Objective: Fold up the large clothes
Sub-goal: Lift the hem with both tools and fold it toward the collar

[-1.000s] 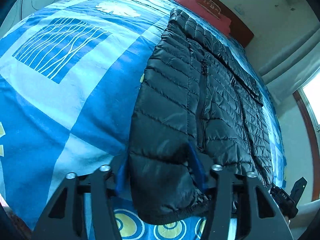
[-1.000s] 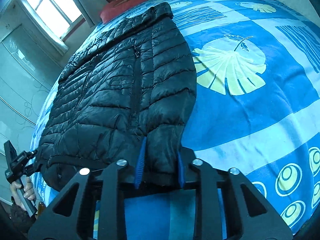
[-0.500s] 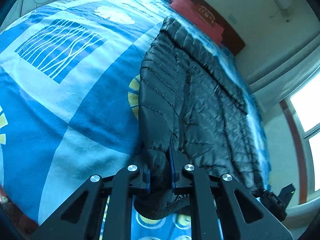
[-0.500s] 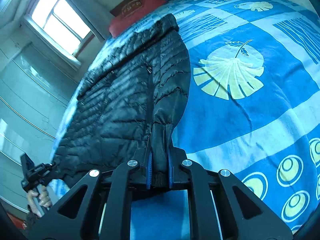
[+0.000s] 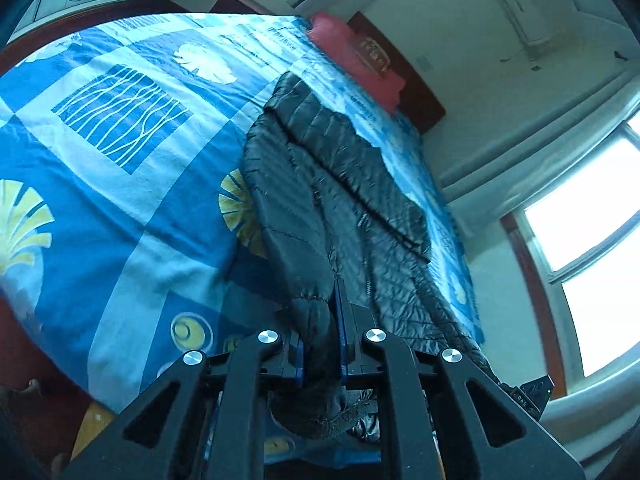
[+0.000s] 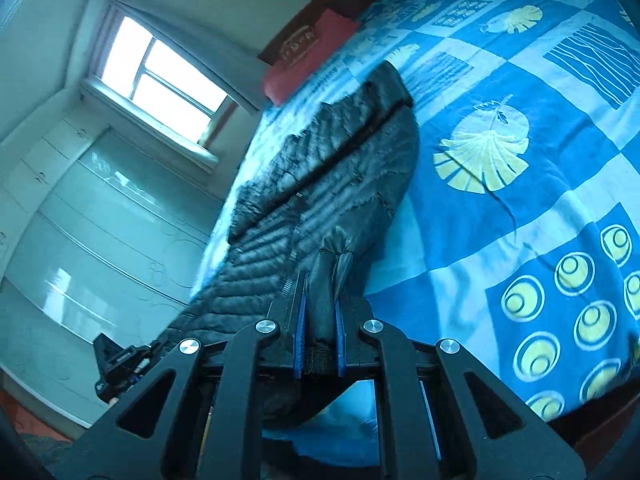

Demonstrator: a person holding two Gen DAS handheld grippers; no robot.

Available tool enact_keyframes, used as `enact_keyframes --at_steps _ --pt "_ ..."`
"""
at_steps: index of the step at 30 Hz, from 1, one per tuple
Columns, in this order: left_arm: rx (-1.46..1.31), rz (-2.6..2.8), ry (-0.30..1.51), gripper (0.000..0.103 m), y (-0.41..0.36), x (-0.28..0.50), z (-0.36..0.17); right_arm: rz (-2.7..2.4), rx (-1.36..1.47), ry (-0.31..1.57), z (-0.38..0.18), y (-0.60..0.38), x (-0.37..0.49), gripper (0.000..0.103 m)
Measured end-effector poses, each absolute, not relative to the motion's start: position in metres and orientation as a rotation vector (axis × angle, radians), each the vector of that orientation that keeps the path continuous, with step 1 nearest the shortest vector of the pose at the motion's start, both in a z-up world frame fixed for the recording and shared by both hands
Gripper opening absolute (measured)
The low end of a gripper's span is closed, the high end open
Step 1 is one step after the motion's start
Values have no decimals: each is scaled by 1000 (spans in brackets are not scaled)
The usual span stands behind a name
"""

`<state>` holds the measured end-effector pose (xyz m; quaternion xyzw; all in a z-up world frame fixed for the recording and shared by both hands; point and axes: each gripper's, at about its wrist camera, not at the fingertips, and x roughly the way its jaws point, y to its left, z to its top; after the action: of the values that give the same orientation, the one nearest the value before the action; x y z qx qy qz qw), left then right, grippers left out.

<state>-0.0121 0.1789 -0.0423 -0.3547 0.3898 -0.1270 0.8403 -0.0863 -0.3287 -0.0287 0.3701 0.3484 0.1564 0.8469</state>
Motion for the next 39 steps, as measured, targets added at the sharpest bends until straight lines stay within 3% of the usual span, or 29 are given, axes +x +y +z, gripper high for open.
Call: enact_keyframes --at_steps 12,19,39 --pt "-847 -264 771 11 201 -63 -14 348 829 687 1 -338 -126 11" --pt "-843 -266 753 11 210 -47 -12 382 864 639 5 -343 -113 11" --pt "-813 -299 793 11 198 206 0 430 983 609 11 -361 164 11"
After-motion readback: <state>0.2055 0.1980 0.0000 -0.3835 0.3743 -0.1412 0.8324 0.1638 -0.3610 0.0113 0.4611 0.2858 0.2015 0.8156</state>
